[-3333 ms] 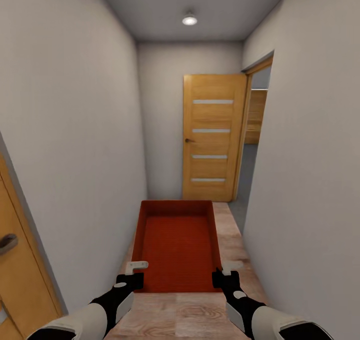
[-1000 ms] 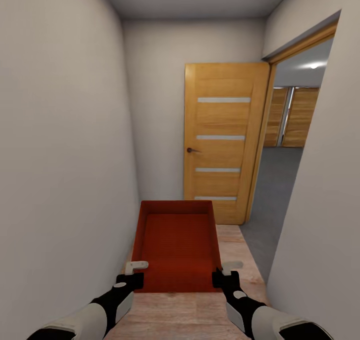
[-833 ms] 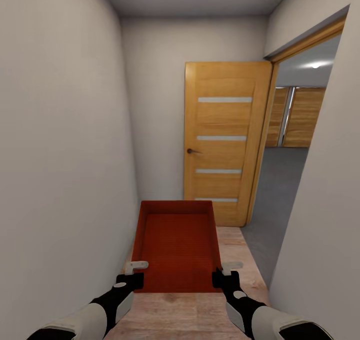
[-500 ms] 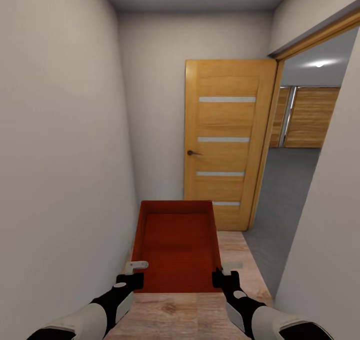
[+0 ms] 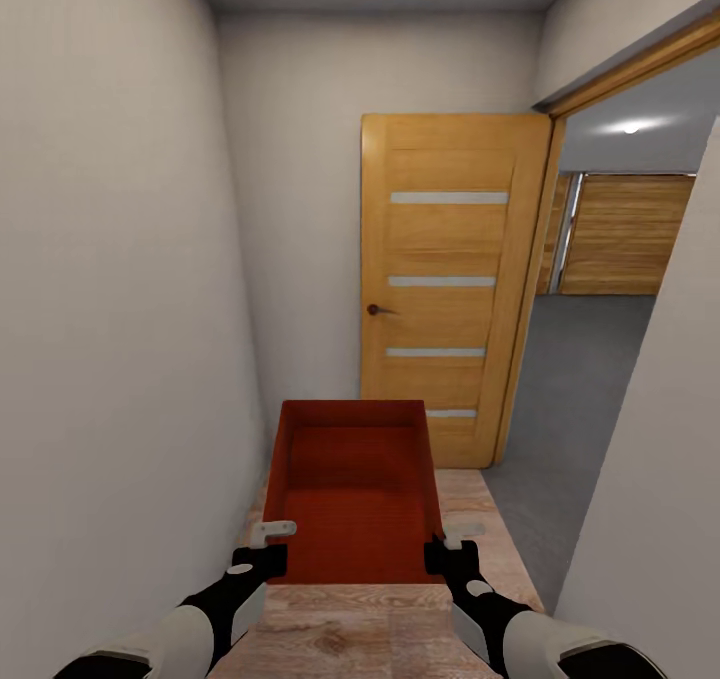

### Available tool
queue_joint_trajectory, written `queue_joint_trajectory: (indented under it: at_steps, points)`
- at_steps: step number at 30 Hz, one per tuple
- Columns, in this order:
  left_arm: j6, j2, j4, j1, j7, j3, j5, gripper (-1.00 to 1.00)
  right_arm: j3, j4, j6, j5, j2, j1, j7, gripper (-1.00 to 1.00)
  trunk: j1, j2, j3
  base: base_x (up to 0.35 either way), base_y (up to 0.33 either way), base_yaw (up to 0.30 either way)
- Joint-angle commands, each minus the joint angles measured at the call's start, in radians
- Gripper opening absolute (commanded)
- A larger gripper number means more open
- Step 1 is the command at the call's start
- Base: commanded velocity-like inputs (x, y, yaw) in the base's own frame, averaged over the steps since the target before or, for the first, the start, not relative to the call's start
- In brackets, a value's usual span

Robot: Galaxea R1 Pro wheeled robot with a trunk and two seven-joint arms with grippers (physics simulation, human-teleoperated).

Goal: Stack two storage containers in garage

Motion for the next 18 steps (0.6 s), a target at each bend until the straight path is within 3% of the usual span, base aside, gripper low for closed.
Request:
queue_joint_trajectory:
  at_steps: [1,18]
  points:
    - [-0.005,0.002,0.000,-0.001,0.018,0.055,0.004,-1.00,0.018,0.004,-0.008,-0.030,-0.001,-0.001,-0.004,-1.00,0.000,-0.001,0.000,0.013,0.000,-0.256]
    - [-0.005,0.002,-0.001,-0.001,0.018,0.055,0.004,-1.00,0.017,0.004,-0.008,-0.031,-0.001,-0.001,-0.005,-1.00,0.000,-0.001,0.000,0.002,0.000,-0.277]
